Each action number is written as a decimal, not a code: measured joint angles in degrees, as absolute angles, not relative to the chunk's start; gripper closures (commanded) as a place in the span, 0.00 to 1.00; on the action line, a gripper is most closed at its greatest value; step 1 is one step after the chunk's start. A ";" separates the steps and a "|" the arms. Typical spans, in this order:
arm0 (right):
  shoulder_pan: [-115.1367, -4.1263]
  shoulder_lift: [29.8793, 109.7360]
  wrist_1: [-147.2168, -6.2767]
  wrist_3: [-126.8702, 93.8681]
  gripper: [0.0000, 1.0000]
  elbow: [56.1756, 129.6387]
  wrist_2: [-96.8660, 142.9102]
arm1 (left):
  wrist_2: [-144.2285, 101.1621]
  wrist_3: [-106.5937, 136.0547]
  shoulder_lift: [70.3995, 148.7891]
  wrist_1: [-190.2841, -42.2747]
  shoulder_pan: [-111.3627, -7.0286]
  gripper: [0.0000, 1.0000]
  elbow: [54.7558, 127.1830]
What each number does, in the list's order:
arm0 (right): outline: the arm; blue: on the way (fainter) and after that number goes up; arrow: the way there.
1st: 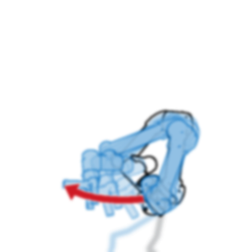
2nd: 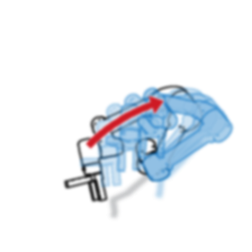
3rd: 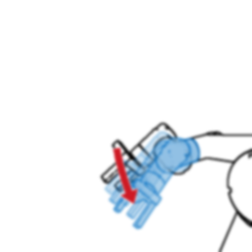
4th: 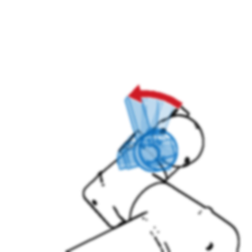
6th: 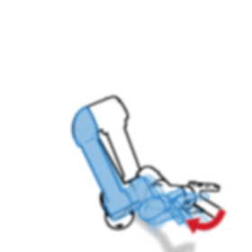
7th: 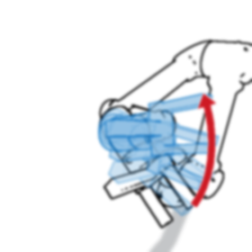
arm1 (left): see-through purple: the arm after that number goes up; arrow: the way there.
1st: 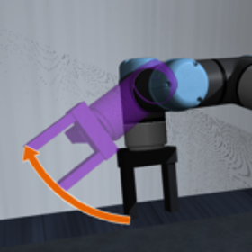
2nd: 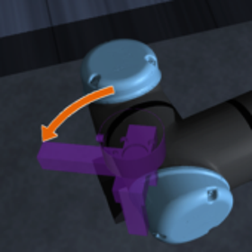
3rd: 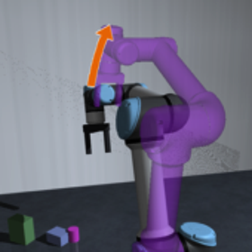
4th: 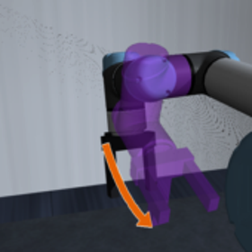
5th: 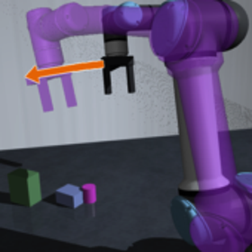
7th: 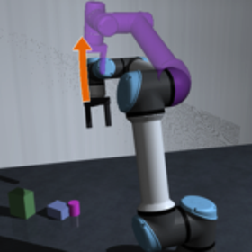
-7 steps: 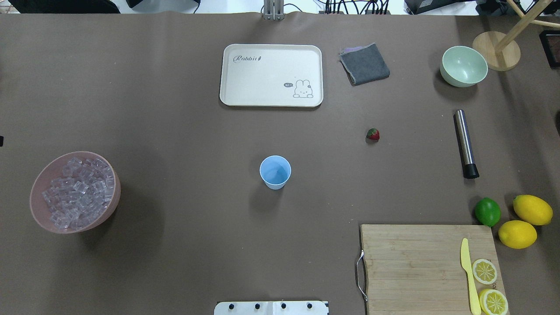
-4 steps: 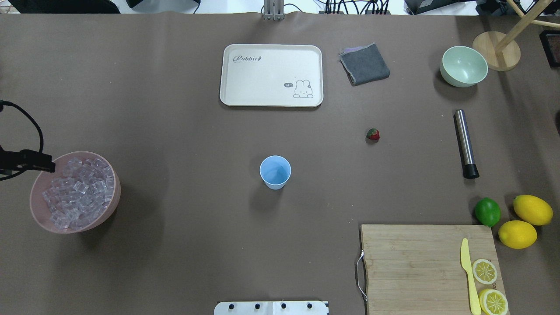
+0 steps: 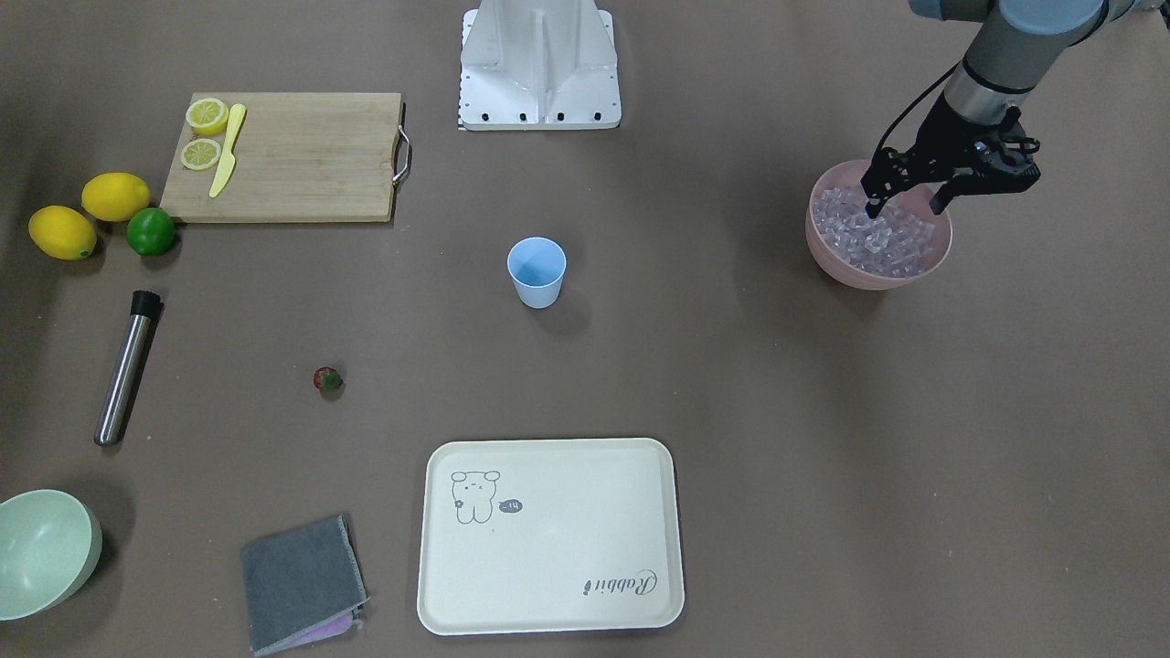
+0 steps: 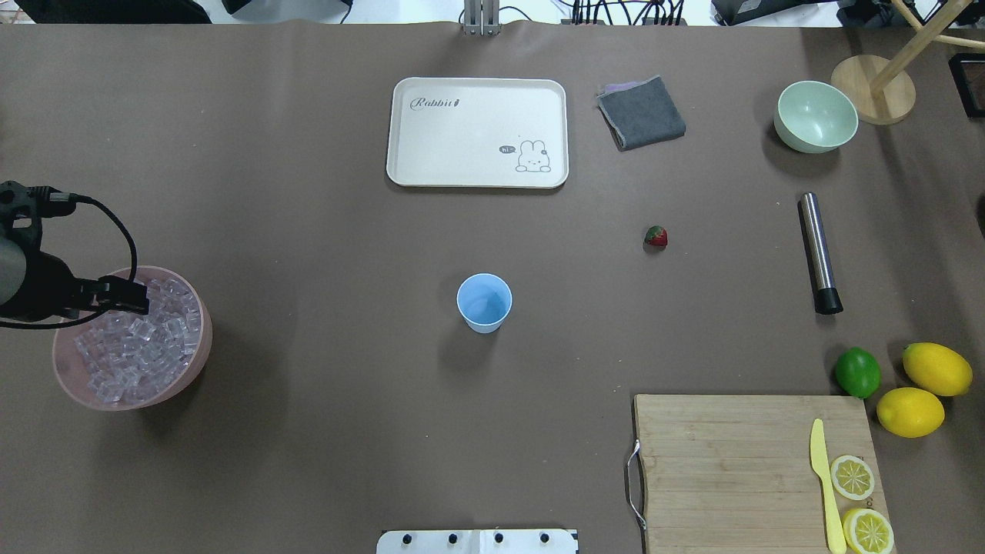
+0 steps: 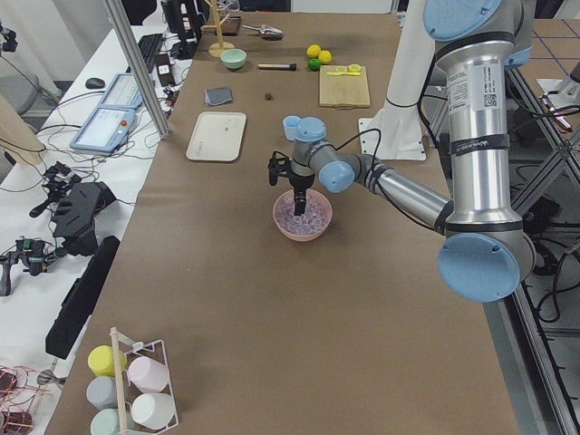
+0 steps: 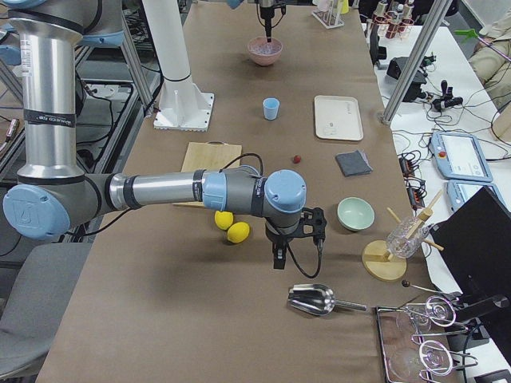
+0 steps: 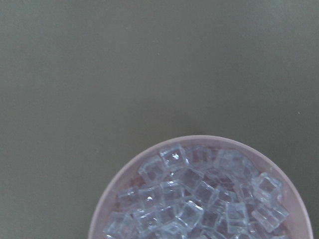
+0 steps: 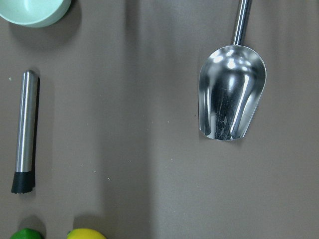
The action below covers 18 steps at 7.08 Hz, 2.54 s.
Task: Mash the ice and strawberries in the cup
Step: 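Move the left gripper over the pink bowl of ice cubes, then lower the left gripper into the bowl and grasp an ice cube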
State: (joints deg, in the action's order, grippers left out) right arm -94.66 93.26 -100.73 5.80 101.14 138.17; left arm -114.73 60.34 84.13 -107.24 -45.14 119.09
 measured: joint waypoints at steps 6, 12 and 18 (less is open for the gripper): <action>-94.41 93.30 -100.75 5.80 0.00 100.92 138.08 | -113.21 62.52 86.90 -107.39 -42.70 0.12 114.24; -94.41 93.33 -100.72 5.80 0.00 101.07 138.08 | -113.37 63.47 84.33 -107.40 -41.11 0.12 114.41; -94.48 93.33 -100.72 5.82 0.00 101.20 137.91 | -113.39 65.31 84.46 -107.40 -38.79 0.23 114.12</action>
State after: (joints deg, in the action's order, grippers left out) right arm -94.48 93.33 -100.72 5.82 101.20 137.91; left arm -113.39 65.31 84.46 -107.40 -38.79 114.12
